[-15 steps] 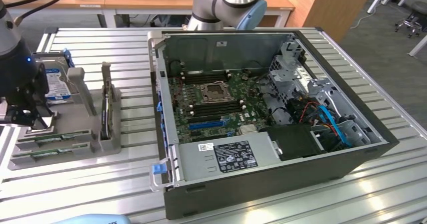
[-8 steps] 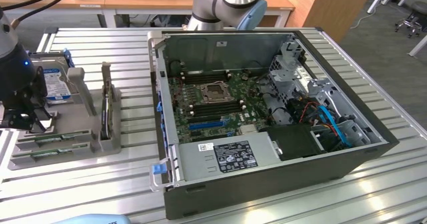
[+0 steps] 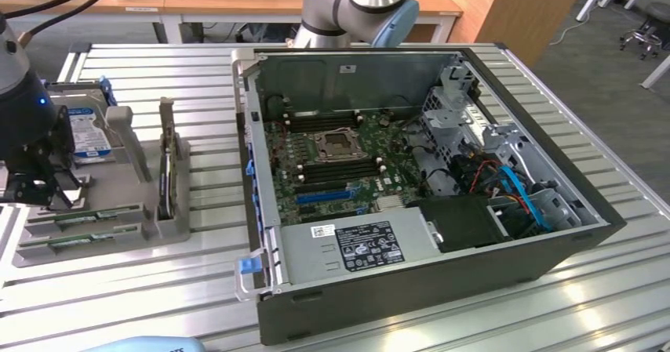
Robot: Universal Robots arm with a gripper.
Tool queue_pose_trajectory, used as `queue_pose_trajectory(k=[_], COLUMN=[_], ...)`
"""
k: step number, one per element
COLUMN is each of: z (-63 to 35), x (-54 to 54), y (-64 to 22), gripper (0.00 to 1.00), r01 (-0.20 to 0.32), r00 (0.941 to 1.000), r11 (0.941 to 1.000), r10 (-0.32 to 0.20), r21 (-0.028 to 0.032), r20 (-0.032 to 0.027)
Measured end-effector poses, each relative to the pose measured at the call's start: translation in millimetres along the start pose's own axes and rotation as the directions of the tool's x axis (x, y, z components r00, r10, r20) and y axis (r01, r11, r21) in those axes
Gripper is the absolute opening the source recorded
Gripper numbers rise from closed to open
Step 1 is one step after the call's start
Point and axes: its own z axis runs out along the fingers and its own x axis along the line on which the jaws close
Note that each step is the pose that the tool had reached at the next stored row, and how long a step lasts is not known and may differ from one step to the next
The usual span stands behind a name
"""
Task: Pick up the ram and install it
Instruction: 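Pick up the ram and move it above insertion slot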
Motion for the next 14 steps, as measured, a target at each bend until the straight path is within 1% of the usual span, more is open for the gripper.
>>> queue_pose_trajectory(k=[8,14], z=[7.6,8.1], x=[0.2,1.1], y=[-0.3,-0.5], gripper=[0.35,0.35], r01=[0.000,0.000], r00=[1.0000,1.0000], r11=[1.0000,1.0000], r10=[0.000,0.000], r21=[0.0000,0.0003], r20=[0.0000,0.0001])
